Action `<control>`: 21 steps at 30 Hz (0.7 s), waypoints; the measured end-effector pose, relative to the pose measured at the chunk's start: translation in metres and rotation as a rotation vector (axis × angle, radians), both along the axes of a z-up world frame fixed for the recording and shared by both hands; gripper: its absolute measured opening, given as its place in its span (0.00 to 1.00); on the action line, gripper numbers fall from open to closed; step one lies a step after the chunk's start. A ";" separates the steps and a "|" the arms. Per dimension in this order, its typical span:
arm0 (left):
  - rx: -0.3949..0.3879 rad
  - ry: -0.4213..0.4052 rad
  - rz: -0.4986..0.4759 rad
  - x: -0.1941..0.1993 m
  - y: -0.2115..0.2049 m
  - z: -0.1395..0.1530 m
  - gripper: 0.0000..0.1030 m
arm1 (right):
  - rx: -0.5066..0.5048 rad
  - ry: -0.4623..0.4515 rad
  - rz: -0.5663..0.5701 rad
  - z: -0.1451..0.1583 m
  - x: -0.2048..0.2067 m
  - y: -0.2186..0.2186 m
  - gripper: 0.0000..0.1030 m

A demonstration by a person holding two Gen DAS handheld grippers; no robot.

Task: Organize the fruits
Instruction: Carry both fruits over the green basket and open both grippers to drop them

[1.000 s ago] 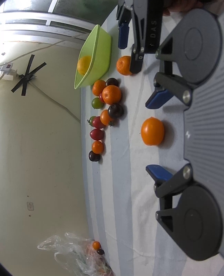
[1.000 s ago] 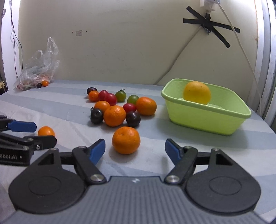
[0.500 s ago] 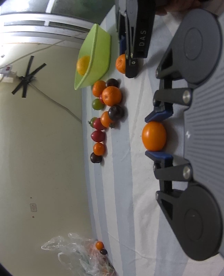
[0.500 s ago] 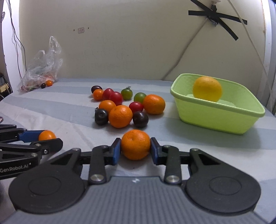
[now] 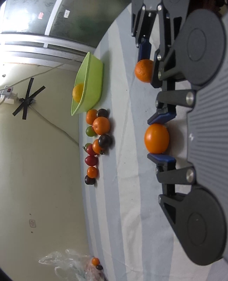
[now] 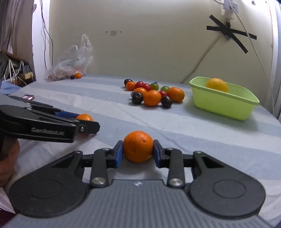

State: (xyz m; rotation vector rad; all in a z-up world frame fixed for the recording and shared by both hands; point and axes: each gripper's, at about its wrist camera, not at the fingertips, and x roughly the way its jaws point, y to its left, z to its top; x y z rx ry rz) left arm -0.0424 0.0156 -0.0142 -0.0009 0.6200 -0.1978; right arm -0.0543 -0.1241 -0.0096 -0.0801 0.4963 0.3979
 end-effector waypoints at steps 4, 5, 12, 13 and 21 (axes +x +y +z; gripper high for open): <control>0.050 -0.011 0.000 -0.002 -0.007 -0.002 0.35 | 0.025 0.020 -0.005 -0.001 0.006 -0.004 0.39; 0.053 -0.011 0.001 -0.002 -0.007 -0.002 0.35 | 0.038 0.024 -0.005 -0.002 0.006 -0.005 0.39; 0.056 -0.013 0.003 -0.002 -0.007 -0.003 0.35 | 0.042 0.022 -0.006 -0.003 0.004 -0.005 0.39; 0.057 -0.014 0.003 -0.002 -0.007 -0.003 0.35 | 0.041 0.021 -0.006 -0.004 0.004 -0.004 0.39; -0.054 0.022 -0.078 0.002 -0.029 0.004 0.34 | 0.032 -0.014 -0.073 -0.001 -0.005 -0.017 0.37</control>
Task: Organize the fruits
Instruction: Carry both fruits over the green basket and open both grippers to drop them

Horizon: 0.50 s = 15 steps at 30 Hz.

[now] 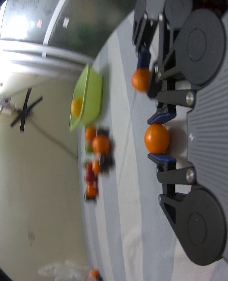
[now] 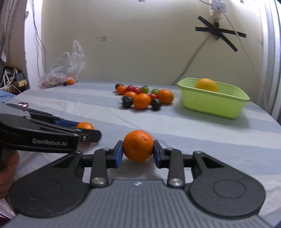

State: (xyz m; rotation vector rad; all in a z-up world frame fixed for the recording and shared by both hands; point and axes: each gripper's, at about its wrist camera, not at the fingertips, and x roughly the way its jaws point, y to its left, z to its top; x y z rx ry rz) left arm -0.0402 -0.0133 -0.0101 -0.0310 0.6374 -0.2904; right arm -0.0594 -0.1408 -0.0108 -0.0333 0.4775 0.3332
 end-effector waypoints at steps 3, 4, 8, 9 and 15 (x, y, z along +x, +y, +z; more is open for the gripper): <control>0.022 -0.025 -0.065 0.001 -0.027 0.002 0.34 | 0.010 0.000 -0.067 0.002 -0.002 -0.022 0.37; 0.021 -0.030 -0.094 0.002 -0.038 0.003 0.34 | 0.017 -0.003 -0.093 0.003 -0.005 -0.032 0.37; 0.067 -0.067 -0.169 0.001 -0.078 0.005 0.34 | 0.010 -0.015 -0.179 0.005 -0.016 -0.065 0.37; 0.075 -0.066 -0.180 0.001 -0.084 0.004 0.34 | 0.003 -0.017 -0.195 0.004 -0.018 -0.071 0.37; 0.154 -0.066 -0.185 -0.006 -0.103 -0.010 0.35 | 0.026 -0.005 -0.217 -0.012 -0.025 -0.091 0.38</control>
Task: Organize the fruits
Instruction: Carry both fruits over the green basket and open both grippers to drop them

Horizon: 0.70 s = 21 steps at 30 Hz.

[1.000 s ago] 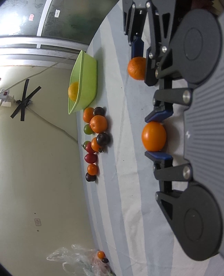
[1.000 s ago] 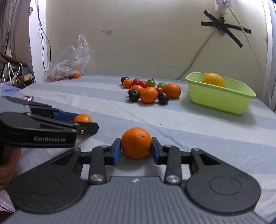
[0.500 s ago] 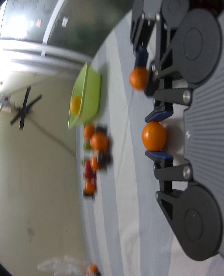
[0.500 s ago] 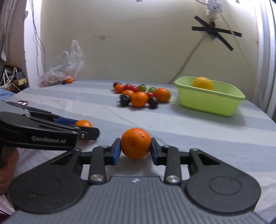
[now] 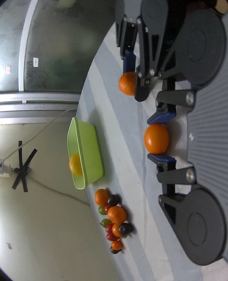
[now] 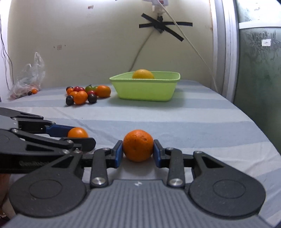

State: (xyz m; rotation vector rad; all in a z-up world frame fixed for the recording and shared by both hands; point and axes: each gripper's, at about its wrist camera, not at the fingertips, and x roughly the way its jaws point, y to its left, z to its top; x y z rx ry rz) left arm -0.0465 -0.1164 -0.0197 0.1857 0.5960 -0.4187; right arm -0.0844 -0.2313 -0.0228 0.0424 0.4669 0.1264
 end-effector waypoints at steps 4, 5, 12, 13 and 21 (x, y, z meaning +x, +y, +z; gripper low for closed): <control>-0.022 0.031 0.007 0.002 0.005 0.004 0.34 | 0.003 -0.009 0.026 0.001 0.002 0.000 0.37; -0.038 0.041 0.000 0.005 0.008 0.009 0.34 | 0.012 -0.016 0.040 0.002 0.003 -0.001 0.37; -0.156 0.004 0.007 0.073 0.005 0.066 0.34 | 0.004 -0.205 0.030 0.051 0.034 -0.025 0.37; -0.179 0.008 0.011 0.090 0.003 0.073 0.34 | -0.001 -0.230 0.024 0.056 0.045 -0.027 0.37; -0.204 0.079 0.112 0.184 -0.012 0.070 0.34 | -0.028 -0.154 0.023 0.049 0.133 -0.029 0.37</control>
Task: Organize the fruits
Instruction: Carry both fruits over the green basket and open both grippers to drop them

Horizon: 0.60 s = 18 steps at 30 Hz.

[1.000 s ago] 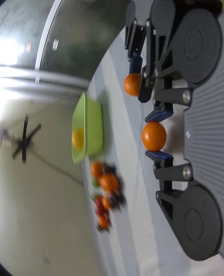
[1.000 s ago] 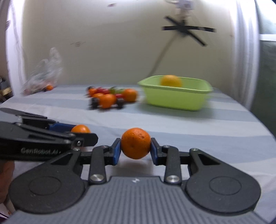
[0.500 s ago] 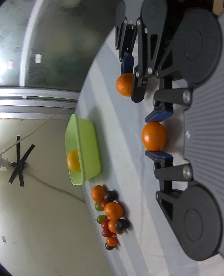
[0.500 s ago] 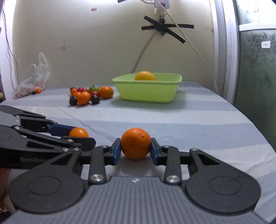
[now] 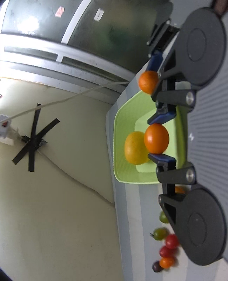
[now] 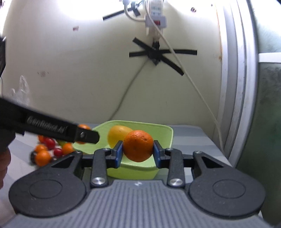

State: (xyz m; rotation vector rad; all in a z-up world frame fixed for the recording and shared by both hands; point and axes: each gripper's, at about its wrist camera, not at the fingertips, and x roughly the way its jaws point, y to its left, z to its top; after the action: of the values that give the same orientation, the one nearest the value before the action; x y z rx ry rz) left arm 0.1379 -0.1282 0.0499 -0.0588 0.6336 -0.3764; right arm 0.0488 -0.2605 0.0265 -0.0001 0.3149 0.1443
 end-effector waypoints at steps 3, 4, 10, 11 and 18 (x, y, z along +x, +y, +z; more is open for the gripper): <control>0.028 0.015 0.008 0.013 -0.006 -0.009 0.34 | 0.002 -0.008 0.003 -0.005 0.006 0.002 0.37; 0.033 0.032 0.010 0.019 -0.007 -0.013 0.34 | 0.002 -0.007 0.000 -0.008 0.008 0.002 0.37; 0.019 0.062 0.033 0.021 -0.009 -0.031 0.45 | 0.028 0.033 -0.009 -0.014 0.015 -0.004 0.38; 0.014 0.058 0.036 0.020 -0.008 -0.031 0.47 | 0.043 0.035 -0.012 -0.013 0.015 -0.006 0.39; 0.020 -0.069 0.029 -0.006 -0.003 -0.008 0.55 | 0.097 -0.057 -0.061 -0.008 -0.004 -0.014 0.53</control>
State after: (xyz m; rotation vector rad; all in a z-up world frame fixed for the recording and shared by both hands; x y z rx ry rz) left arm 0.1318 -0.1307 0.0419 -0.0360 0.5675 -0.3424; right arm 0.0452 -0.2749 0.0188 0.1011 0.2505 0.0985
